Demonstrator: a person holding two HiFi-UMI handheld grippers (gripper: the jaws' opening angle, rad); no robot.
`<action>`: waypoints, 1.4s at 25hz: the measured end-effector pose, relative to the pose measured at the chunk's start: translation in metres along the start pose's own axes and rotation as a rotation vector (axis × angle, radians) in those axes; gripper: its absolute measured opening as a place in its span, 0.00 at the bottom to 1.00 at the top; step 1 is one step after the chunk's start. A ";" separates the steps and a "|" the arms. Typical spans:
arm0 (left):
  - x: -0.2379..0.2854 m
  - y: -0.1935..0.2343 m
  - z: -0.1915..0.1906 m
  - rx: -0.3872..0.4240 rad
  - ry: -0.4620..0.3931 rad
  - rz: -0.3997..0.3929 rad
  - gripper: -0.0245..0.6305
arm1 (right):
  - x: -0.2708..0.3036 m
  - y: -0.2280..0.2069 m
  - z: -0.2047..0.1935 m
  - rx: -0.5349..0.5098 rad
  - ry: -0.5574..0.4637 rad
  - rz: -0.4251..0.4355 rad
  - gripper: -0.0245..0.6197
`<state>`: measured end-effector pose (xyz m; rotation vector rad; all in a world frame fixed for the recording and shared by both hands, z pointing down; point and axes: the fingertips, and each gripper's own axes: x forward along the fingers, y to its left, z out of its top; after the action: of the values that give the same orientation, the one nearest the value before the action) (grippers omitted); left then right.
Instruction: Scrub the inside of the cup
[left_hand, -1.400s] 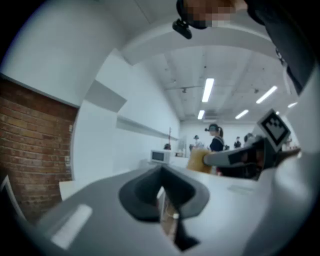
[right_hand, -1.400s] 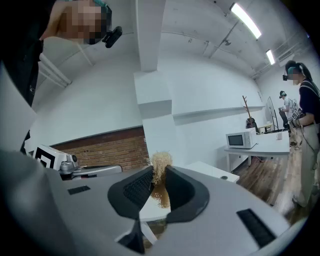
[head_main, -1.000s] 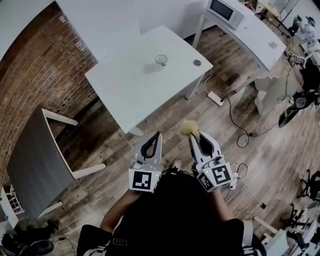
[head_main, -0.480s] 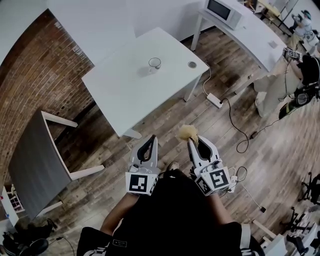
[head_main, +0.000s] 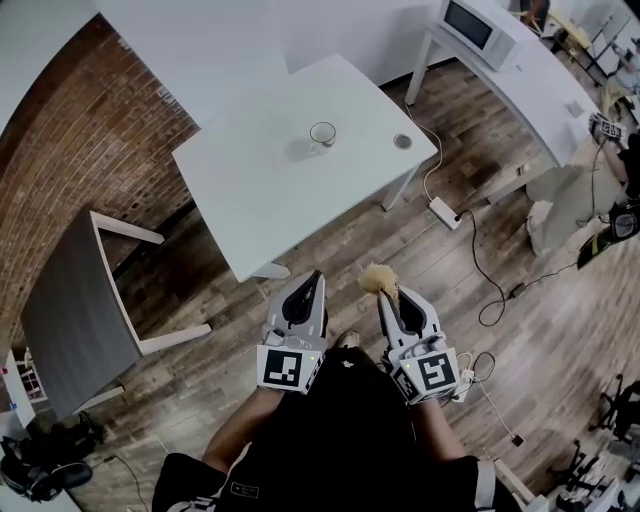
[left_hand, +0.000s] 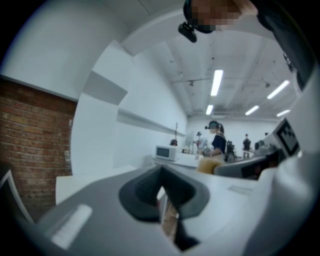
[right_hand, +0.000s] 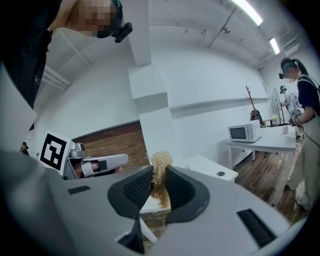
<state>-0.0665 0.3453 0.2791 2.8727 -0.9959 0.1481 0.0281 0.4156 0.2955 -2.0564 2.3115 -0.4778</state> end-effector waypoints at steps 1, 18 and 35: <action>0.010 0.006 0.000 -0.005 0.002 0.003 0.04 | 0.008 -0.005 0.002 -0.003 0.001 -0.004 0.14; 0.175 0.142 -0.015 0.064 0.055 -0.128 0.04 | 0.216 -0.061 0.044 -0.050 0.083 -0.023 0.14; 0.284 0.173 -0.054 -0.002 0.194 0.069 0.04 | 0.336 -0.139 0.065 -0.116 0.156 0.253 0.14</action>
<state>0.0447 0.0434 0.3779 2.7575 -1.0555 0.4220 0.1307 0.0619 0.3302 -1.7898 2.7023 -0.5204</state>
